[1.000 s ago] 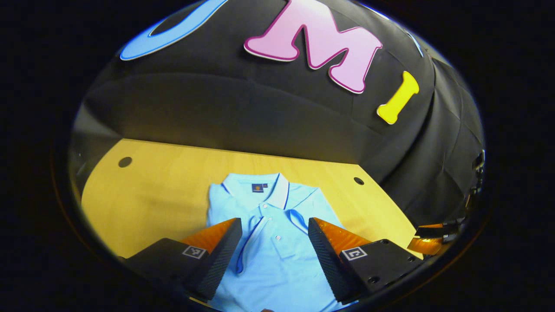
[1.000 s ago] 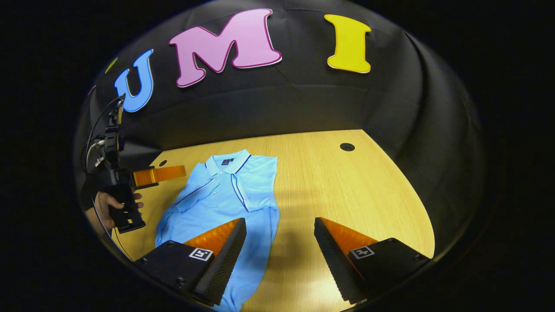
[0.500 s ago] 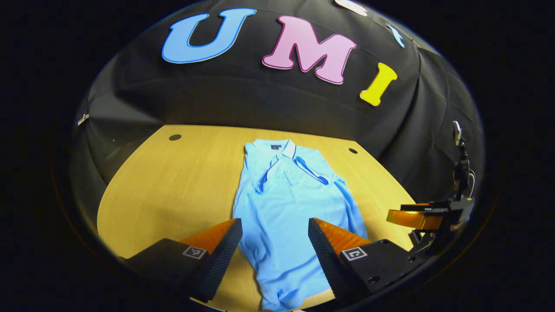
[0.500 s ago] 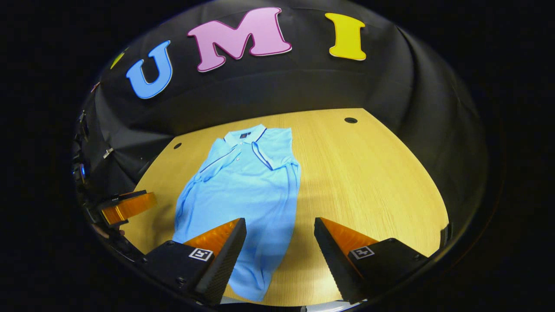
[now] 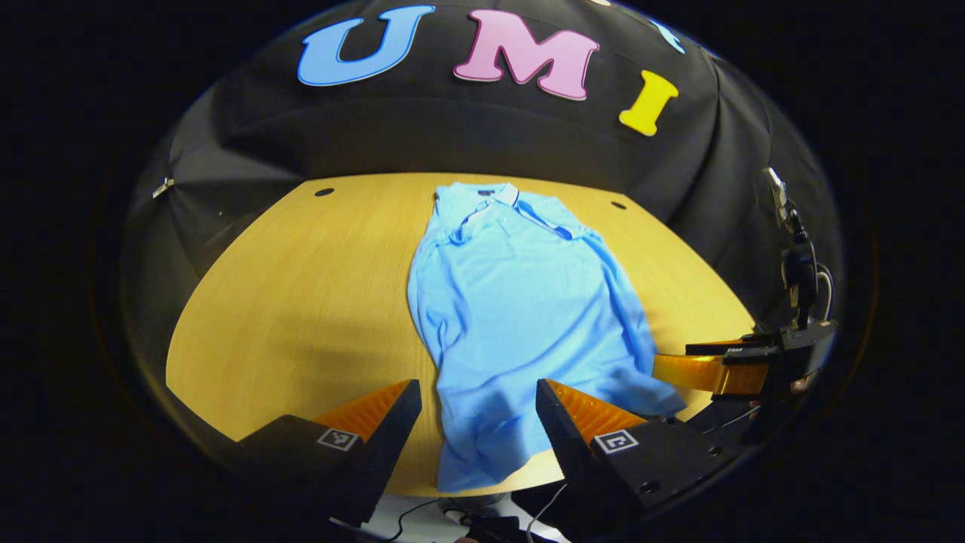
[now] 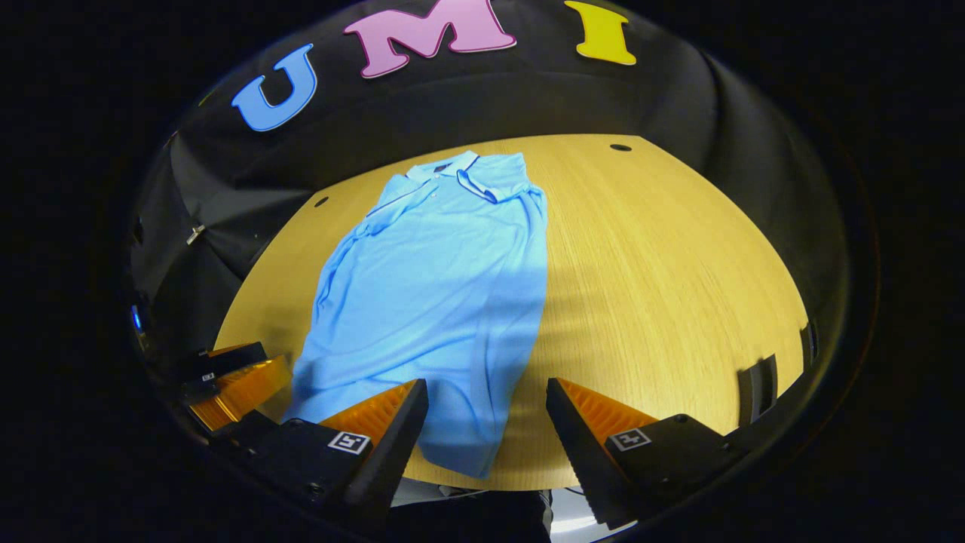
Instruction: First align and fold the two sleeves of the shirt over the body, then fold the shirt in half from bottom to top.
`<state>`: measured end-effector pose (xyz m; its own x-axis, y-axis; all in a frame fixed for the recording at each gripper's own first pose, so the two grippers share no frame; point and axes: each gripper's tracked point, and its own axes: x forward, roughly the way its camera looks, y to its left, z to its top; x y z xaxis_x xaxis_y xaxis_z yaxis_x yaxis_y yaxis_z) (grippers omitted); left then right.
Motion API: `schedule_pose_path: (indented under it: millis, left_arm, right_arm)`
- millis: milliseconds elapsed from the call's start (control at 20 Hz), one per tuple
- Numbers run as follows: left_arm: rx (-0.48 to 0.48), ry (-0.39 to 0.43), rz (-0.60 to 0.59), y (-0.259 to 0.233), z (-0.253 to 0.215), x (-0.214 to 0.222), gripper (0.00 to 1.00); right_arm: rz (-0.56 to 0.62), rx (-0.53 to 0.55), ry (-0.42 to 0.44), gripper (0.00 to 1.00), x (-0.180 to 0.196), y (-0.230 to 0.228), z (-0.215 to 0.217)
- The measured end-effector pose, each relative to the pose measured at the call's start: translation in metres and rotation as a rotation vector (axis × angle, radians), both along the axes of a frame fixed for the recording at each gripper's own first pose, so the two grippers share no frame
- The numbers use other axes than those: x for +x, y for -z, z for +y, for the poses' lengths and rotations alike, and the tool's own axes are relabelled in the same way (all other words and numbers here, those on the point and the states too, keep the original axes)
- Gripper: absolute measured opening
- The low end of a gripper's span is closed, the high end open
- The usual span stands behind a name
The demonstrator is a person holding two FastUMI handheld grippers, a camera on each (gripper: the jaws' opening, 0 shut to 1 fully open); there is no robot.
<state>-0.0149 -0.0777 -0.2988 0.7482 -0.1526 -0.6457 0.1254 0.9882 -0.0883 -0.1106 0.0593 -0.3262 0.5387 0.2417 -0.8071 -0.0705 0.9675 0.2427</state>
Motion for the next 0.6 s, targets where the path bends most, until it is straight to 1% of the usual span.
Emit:
schedule_pose_path:
  millis: [150,300,350,400,450,500,600]
  left_arm:
    - [0.017,-0.009,0.035,0.017,-0.001,-0.007,0.97]
    - [0.060,-0.014,0.073,0.034,0.005,-0.010,0.98]
    - [0.068,-0.019,0.104,0.043,0.006,-0.015,0.98]
    - [0.096,-0.019,0.098,0.046,0.007,-0.013,0.98]
    - [0.103,0.002,0.082,0.044,0.005,-0.012,1.00]
    - [0.108,0.009,0.080,0.044,0.002,-0.015,0.95]
    - [0.102,0.024,0.080,0.045,-0.004,-0.014,0.83]
  right_arm:
    - [0.029,-0.007,-0.007,0.98,-0.011,0.014,0.001]
    - [0.025,-0.030,-0.021,0.98,-0.011,0.016,0.002]
    - [0.014,-0.045,-0.028,0.99,-0.008,0.016,0.003]
    - [0.017,-0.068,-0.041,0.98,-0.010,0.018,0.003]
    - [0.010,-0.100,-0.047,0.98,-0.010,0.019,0.000]
    - [0.010,-0.131,-0.053,0.95,-0.011,0.022,-0.001]
    - [0.006,-0.176,-0.068,0.86,-0.010,0.024,-0.004]
